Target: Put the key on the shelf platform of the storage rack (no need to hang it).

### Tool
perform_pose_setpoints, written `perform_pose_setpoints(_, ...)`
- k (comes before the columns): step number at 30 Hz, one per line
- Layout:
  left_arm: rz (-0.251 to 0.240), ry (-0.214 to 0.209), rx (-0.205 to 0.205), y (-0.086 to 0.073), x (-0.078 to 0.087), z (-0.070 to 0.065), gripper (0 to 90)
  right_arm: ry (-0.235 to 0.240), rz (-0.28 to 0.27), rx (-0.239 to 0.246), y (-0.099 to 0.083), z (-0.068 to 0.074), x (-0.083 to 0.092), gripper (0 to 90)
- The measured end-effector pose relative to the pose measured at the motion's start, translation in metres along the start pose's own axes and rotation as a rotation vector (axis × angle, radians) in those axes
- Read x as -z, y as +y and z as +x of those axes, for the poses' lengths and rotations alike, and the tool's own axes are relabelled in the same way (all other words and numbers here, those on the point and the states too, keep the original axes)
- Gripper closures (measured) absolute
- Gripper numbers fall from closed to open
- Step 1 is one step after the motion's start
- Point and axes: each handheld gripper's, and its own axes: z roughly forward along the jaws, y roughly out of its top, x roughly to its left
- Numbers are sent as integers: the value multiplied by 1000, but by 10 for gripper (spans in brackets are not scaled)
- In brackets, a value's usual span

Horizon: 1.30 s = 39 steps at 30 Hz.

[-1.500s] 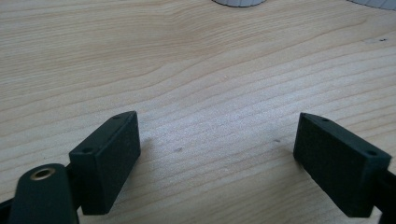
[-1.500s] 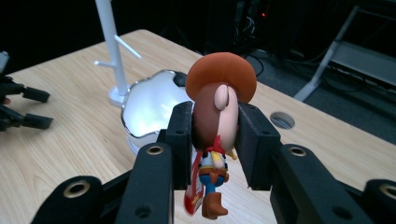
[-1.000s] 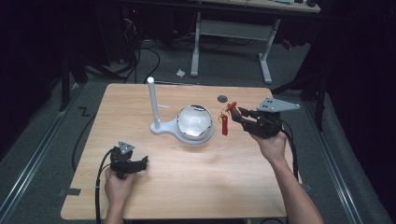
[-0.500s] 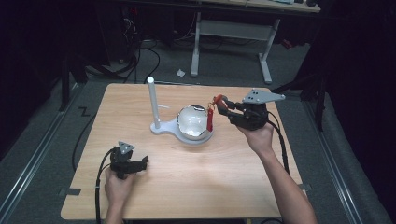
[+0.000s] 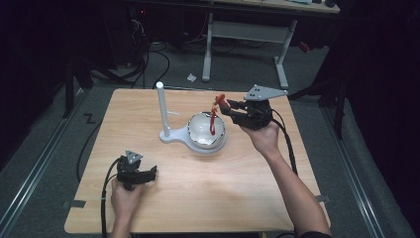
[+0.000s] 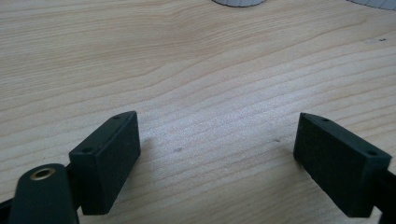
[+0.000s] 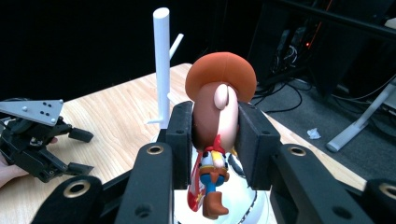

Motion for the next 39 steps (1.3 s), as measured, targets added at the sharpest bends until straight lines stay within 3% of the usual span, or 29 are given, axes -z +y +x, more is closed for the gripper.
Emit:
perform_pose_setpoints(17, 0, 0, 0, 0, 0, 0, 151, 27, 89, -17, -8, -4, -40, 685)
perform_pose_setpoints(29, 1, 0, 0, 0, 0, 0, 151, 59, 167, -44, -26, -3, -64, 684)
perform_pose_setpoints(39, 1, -1, -1, 0, 0, 0, 151, 66, 199, -85, -44, -7, -76, 683)
